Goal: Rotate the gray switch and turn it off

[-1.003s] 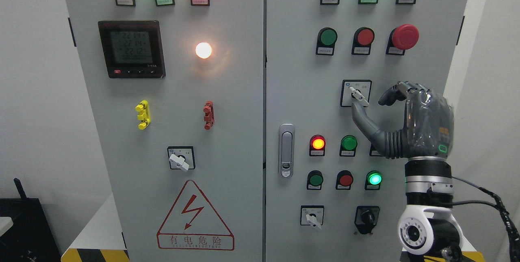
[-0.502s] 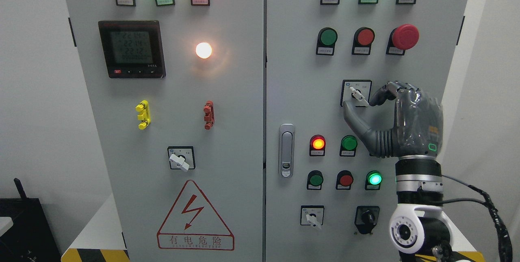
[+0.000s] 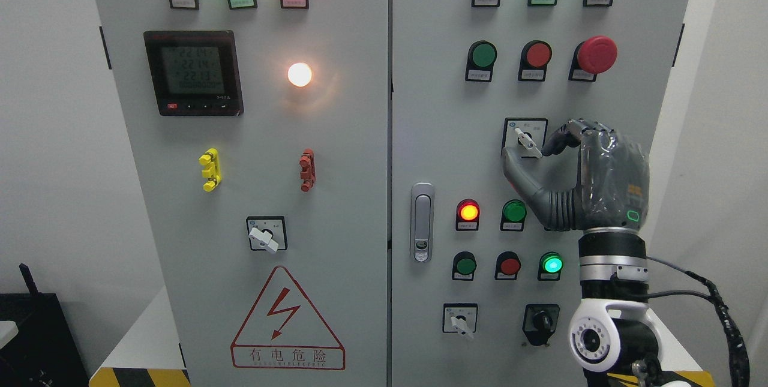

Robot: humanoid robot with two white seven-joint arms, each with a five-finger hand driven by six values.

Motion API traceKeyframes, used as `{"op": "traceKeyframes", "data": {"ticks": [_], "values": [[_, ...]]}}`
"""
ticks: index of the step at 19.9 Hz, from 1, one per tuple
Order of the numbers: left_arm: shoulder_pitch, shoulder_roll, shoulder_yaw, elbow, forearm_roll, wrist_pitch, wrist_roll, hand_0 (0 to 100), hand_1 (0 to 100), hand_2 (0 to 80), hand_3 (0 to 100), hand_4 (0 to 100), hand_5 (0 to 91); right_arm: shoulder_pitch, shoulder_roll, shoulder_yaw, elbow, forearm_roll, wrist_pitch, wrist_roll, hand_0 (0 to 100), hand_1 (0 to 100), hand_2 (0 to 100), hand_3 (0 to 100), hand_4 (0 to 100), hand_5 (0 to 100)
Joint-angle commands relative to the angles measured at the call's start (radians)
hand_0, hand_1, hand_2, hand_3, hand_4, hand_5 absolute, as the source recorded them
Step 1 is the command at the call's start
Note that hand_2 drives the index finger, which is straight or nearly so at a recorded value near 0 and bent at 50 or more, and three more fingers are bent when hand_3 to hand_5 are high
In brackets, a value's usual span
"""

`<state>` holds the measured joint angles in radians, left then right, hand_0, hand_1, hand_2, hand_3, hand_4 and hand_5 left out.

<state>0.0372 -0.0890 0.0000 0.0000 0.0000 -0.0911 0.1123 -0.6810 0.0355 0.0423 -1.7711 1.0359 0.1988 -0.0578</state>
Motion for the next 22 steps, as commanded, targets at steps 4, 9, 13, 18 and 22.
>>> {"op": "traceKeyframes", "data": {"ticks": [4,9,13,18,22], "values": [[0.001,0.0,0.032,0.023,-0.008,0.001,-0.002,12,39,0.0,0,0,0.0,-0.003,0.003,0.004,0.012,0.001,0.004,0.004,10,34,64,70,63,71],[0.0,0.0,0.031,0.023,-0.008,0.001,-0.003,12,39,0.0,0,0,0.0,-0.014,0.003,0.005,0.021,0.0,0.014,0.004,10,35,64,69,63,71],[0.0,0.0,0.032,0.023,-0.008,0.001,-0.003,12,39,0.0,0,0,0.0,-0.018,0.003,0.005,0.022,-0.001,0.014,0.004,12,35,64,69,63,71],[0.0,0.0,0.032,0.023,-0.008,0.001,-0.003,12,39,0.0,0,0,0.0,-0.018,0.003,0.004,0.028,-0.002,0.014,0.003,20,34,64,69,63,71],[0.0,0.0,0.032,0.023,-0.008,0.001,-0.003,12,39,0.0,0,0,0.0,-0.028,0.003,0.005,0.035,-0.001,0.016,0.003,23,34,65,69,62,71]]}}
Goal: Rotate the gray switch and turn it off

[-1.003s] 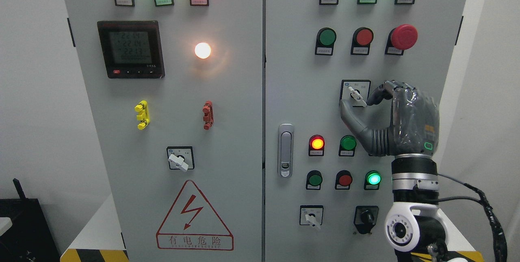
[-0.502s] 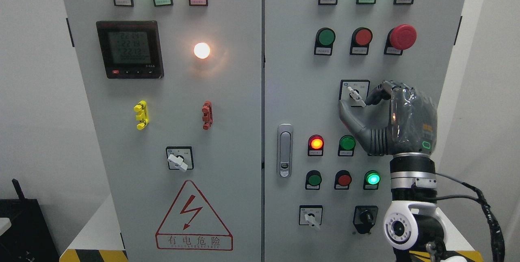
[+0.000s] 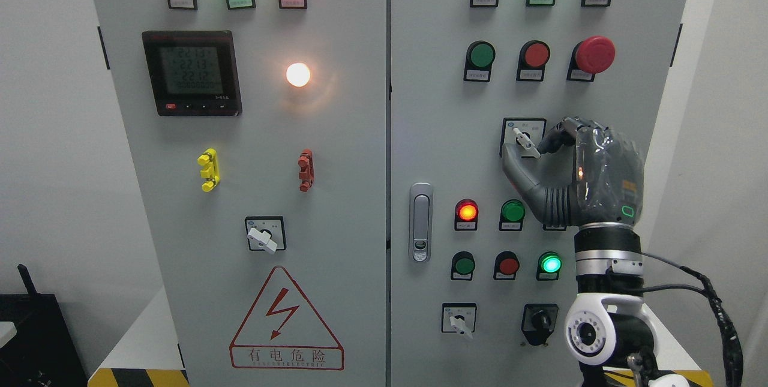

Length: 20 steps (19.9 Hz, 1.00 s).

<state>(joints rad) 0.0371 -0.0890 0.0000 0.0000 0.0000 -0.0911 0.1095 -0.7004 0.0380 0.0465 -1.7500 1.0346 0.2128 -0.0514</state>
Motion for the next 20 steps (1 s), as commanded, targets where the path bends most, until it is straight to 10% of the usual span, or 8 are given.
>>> {"op": "traceKeyframes", "data": {"ticks": [1,20], "values": [[0.0,0.0,0.032,0.023,-0.008,0.001,-0.001,12,39,0.0,0,0,0.0,-0.01,0.0,0.001,0.015,0.001,0.002,-0.004,23,34,65,69,63,71],[0.001,0.0,0.031,0.023,-0.008,0.001,-0.001,12,39,0.0,0,0,0.0,-0.017,0.0,0.003,0.026,0.002,0.016,-0.01,28,39,68,71,64,71]]}}
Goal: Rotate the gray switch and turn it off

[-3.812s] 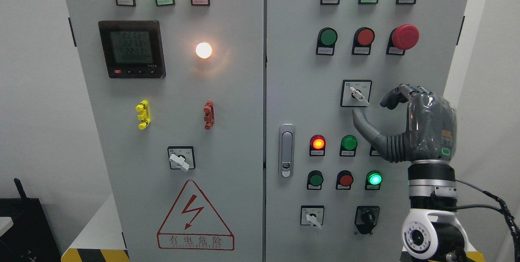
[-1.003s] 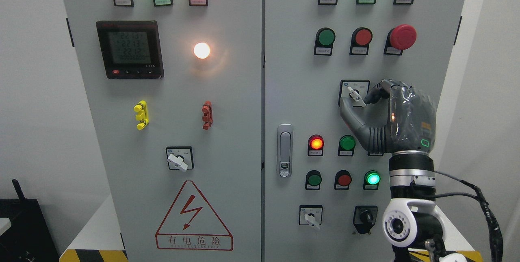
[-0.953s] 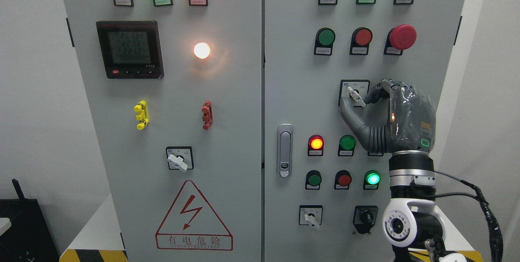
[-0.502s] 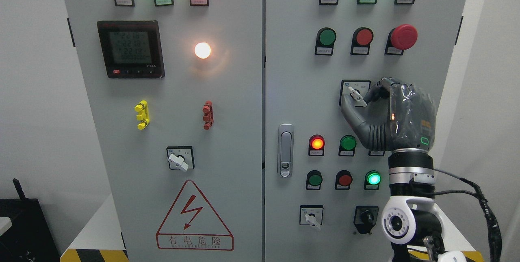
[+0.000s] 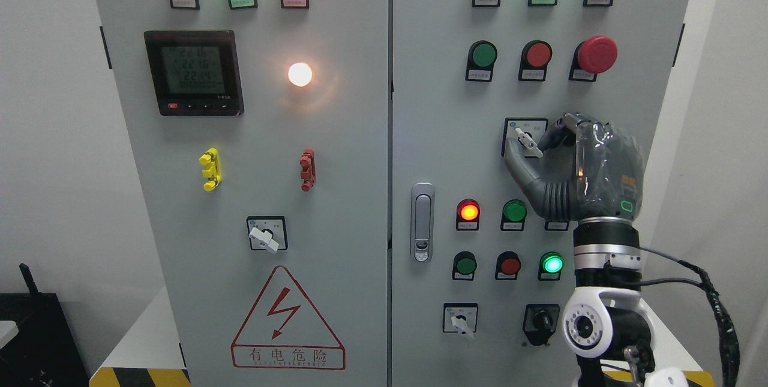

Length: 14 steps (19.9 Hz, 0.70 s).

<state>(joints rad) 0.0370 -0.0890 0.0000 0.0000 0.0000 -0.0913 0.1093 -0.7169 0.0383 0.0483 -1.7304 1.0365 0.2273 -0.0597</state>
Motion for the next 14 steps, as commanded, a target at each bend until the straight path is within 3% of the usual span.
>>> {"op": "traceKeyframes", "data": {"ticks": [1,14], "values": [[0.0,0.0,0.032,0.023,-0.008,0.001,0.0,12,39,0.0,0,0,0.0,-0.001,0.0,0.001,0.006,0.0,0.001,-0.002,28,39,68,71,64,71],[0.0,0.0,0.032,0.023,-0.008,0.001,0.0,12,39,0.0,0,0,0.0,-0.009,0.0,0.004,0.008,0.0,0.017,-0.002,34,39,71,73,66,73]]}}
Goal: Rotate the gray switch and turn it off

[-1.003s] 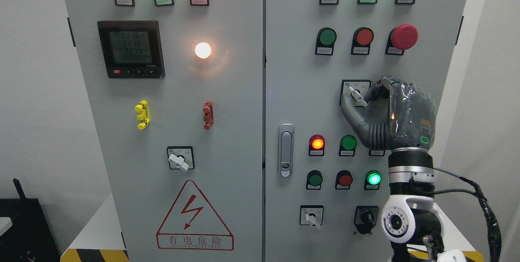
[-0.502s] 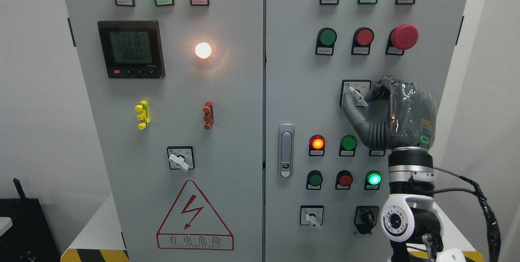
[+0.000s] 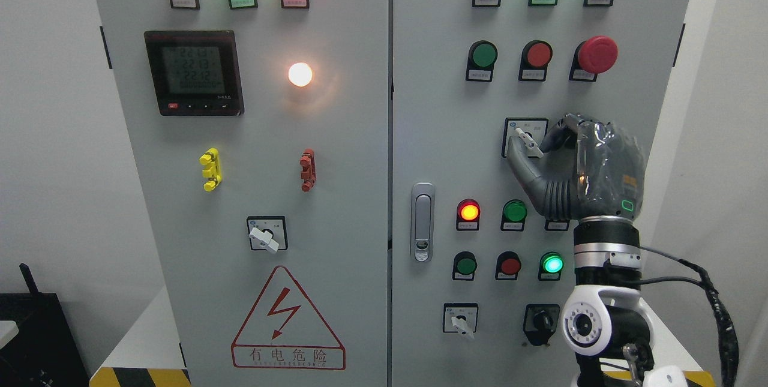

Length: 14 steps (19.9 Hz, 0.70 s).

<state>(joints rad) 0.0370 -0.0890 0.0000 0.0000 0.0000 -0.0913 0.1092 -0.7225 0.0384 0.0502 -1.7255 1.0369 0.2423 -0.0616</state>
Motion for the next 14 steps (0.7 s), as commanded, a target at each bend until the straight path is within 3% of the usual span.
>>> {"op": "traceKeyframes", "data": {"ticks": [1,14], "values": [[0.0,0.0,0.032,0.023,-0.008,0.001,0.0,12,39,0.0,0,0,0.0,-0.003,0.0,0.002,0.003,0.0,0.002,0.0,34,39,71,73,66,73],[0.0,0.0,0.032,0.023,-0.008,-0.001,0.0,12,39,0.0,0,0,0.0,-0.003,0.0,0.003,0.003,0.0,0.002,0.0,43,35,74,75,67,73]]}}
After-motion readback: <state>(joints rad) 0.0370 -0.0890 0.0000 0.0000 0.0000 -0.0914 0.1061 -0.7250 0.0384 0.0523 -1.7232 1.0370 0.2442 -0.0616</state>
